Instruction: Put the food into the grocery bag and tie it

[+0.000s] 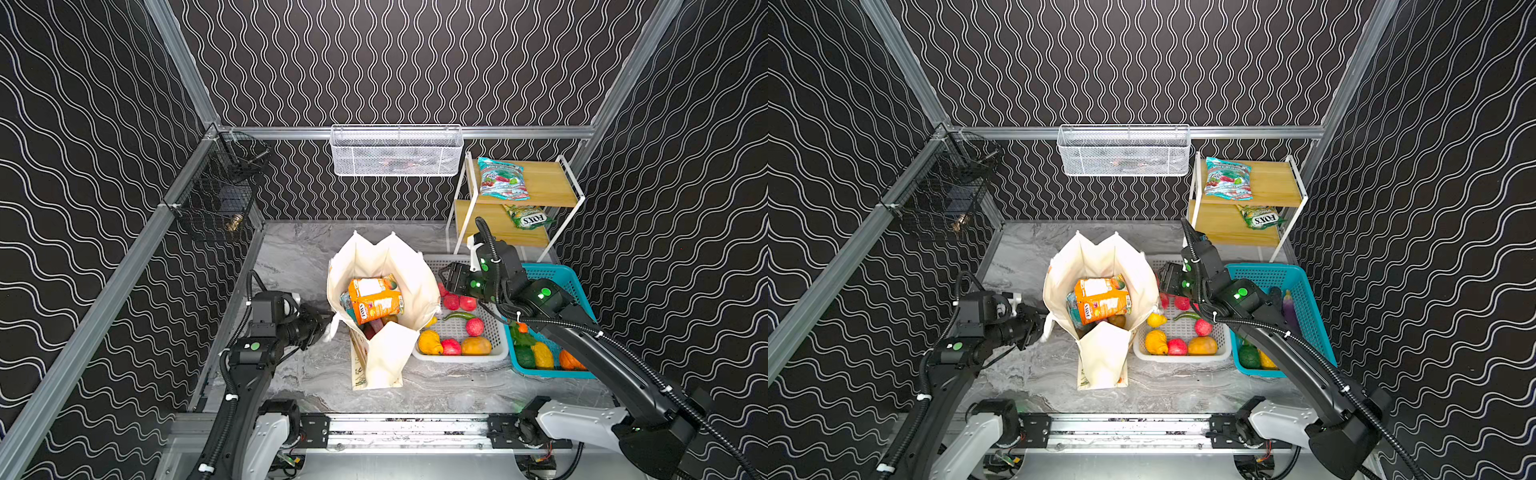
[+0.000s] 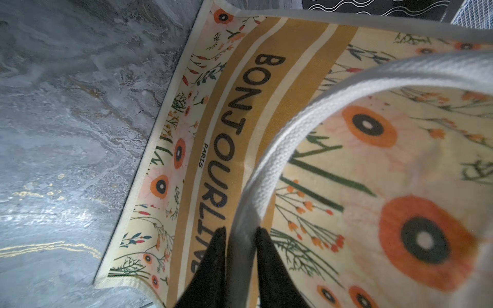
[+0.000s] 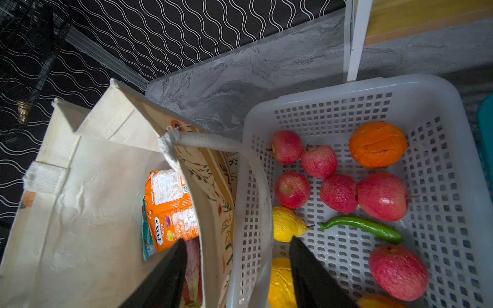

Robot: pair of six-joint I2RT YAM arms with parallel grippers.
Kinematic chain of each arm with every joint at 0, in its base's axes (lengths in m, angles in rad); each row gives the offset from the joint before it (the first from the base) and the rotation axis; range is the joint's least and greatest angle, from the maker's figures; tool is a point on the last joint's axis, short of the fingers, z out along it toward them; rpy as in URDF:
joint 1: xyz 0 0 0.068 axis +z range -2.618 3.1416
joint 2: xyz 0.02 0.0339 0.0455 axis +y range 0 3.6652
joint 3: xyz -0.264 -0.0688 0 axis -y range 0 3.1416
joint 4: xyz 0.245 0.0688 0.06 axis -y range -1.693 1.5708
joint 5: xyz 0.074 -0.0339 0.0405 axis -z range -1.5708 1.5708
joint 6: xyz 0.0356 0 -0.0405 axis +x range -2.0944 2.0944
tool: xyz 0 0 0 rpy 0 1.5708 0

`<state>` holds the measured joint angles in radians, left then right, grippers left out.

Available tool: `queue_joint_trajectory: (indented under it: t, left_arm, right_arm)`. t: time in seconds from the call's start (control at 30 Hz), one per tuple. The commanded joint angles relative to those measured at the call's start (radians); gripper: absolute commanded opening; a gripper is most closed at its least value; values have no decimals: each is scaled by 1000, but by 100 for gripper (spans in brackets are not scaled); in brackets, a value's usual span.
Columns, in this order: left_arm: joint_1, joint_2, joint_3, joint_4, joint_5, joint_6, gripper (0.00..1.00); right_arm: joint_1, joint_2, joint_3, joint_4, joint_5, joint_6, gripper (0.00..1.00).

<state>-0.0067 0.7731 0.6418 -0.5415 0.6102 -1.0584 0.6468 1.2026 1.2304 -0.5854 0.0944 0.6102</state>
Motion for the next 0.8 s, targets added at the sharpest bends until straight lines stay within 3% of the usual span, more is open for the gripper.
queue_joint_trajectory:
  t: [0.0, 0.2, 0.33, 0.63, 0.77]
  left_arm:
    - [1, 0, 15, -17, -2, 18, 19]
    - [1, -10, 74, -107, -67, 61, 11]
    - [1, -26, 144, -217, -186, 122, 7]
    - [2, -13, 346, -375, -396, 227, 5]
    - [1, 2, 425, -392, -426, 257, 5]
  right_arm:
    - [1, -1, -6, 33, -2, 5, 62]
    - [1, -5, -5, 31, 6, 3, 62]
    - [1, -9, -18, 38, 1, 9, 63]
    - [1, -18, -42, 43, -4, 16, 63]
    - [1, -21, -44, 44, -6, 20, 63]
